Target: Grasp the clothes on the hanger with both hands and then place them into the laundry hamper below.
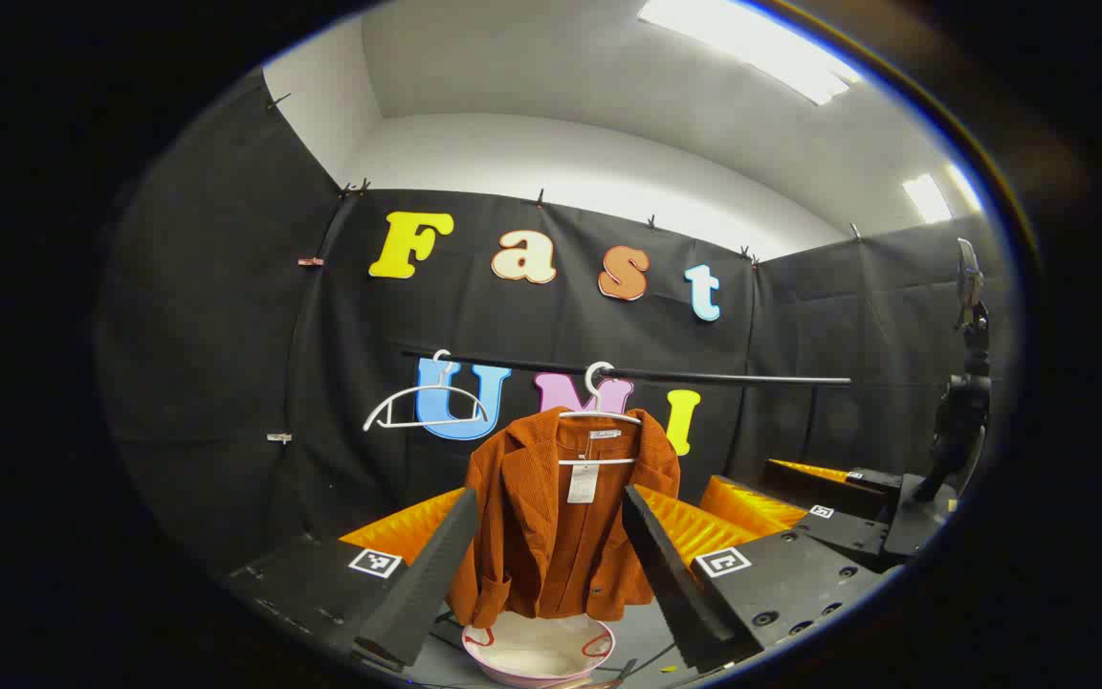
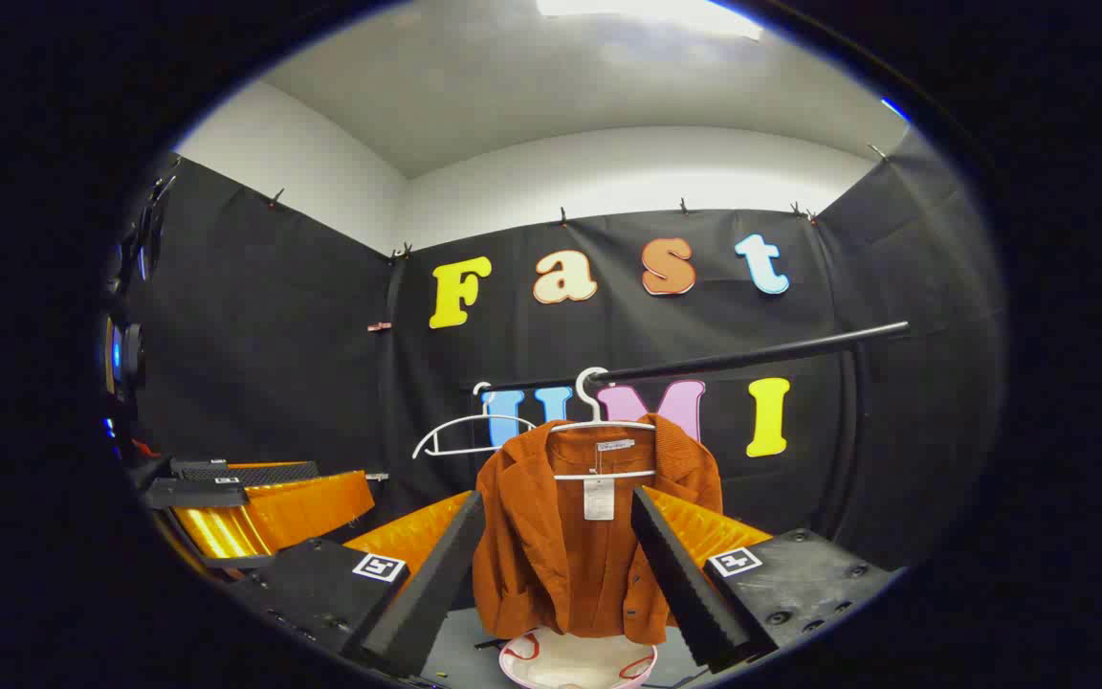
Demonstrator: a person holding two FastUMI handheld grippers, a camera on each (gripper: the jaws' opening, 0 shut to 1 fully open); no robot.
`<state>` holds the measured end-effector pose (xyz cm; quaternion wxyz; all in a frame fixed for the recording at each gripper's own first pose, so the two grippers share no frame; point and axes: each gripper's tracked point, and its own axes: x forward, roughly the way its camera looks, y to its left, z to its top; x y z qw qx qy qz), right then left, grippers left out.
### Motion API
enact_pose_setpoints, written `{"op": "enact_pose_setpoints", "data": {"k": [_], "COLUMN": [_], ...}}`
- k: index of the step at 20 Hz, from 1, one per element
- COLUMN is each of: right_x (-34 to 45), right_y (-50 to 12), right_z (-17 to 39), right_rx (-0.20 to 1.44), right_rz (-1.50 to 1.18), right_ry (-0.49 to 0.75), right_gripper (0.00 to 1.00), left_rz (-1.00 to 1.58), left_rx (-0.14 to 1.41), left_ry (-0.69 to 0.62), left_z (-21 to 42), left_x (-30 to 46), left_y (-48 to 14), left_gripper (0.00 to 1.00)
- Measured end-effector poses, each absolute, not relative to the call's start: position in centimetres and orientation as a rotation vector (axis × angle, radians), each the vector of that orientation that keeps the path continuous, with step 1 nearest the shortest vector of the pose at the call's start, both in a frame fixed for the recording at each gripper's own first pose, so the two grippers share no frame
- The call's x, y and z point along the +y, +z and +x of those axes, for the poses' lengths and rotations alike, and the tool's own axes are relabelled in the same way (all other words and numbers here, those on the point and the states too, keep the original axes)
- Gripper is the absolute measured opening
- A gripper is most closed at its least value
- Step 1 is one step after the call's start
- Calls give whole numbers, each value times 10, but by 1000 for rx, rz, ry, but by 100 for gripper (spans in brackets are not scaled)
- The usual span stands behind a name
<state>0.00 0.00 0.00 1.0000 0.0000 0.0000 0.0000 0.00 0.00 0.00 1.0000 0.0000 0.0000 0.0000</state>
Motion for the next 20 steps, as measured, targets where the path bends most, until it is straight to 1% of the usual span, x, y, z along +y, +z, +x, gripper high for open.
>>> {"op": "enact_pose_setpoints", "data": {"k": [5,6,7,12,13,14,20], "right_x": [8,9,8,3,2,1,-3], "right_y": [-11,-10,-9,-3,-4,-5,-8], "right_z": [2,1,2,-1,-2,-3,-9], "right_rx": [35,34,28,11,14,17,26], "right_rz": [4,8,8,16,15,13,-4], "right_ry": [50,55,58,48,45,42,0], "right_gripper": [99,99,99,99,99,99,99], "left_rz": [1,4,3,7,8,9,8], "left_rx": [-8,-11,-14,-11,-11,-9,-16], "left_ry": [43,55,62,63,60,55,12], "left_z": [-9,-10,-11,-14,-15,-16,-14], "left_x": [2,4,6,0,0,-2,-8], "left_y": [5,5,5,4,5,4,1], "left_gripper": [95,97,95,95,97,95,95]}}
